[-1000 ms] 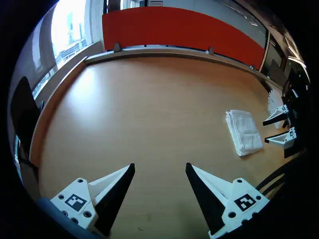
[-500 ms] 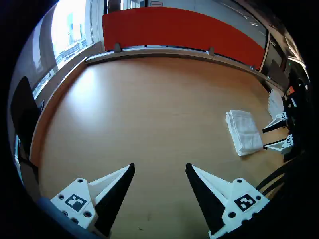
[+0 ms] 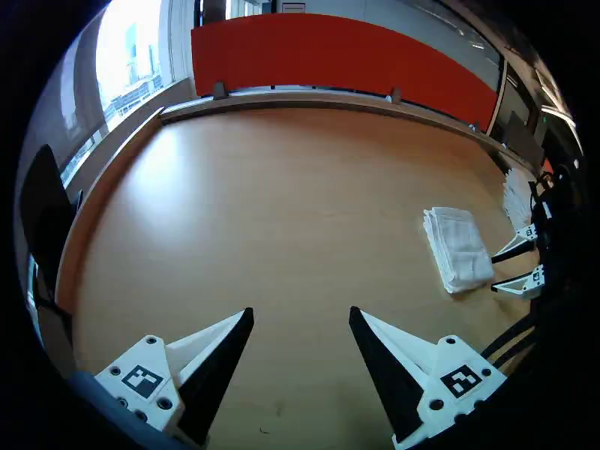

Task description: Fold towel

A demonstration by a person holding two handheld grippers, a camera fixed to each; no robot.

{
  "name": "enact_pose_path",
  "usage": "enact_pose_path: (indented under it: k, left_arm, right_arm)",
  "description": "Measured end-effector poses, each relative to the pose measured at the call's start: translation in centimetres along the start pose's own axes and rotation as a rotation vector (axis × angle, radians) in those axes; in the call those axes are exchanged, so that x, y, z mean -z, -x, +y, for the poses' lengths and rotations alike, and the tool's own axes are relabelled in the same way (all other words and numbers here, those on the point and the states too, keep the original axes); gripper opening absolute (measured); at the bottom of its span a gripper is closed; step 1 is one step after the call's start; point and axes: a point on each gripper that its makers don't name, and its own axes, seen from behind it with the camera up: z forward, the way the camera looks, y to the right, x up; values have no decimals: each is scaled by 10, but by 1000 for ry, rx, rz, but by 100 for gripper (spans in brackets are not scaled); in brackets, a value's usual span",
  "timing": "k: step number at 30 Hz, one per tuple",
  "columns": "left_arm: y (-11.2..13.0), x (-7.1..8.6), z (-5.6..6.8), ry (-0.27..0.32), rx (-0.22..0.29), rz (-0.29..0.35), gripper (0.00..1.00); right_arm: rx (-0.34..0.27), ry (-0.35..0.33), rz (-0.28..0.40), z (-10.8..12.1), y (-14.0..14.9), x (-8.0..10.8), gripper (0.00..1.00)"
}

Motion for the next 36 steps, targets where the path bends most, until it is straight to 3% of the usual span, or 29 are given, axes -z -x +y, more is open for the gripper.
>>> enact_pose_path:
  k: [6, 17, 26, 36]
  left_arm:
    - [-1, -1, 1, 2, -2, 1, 95]
    - [-1, -2, 2, 5, -5, 1, 95]
    - [0, -2, 1, 2, -6, -1, 95]
    - [-1, -2, 3, 4, -8, 0, 95]
  right_arm:
    - [-10, 4, -18, -1, 8, -2, 58]
    - [-25, 16, -17, 2, 10, -2, 38]
    - [-37, 12, -13, 2, 10, -2, 7]
    - [-45, 14, 10, 4, 3, 4, 4]
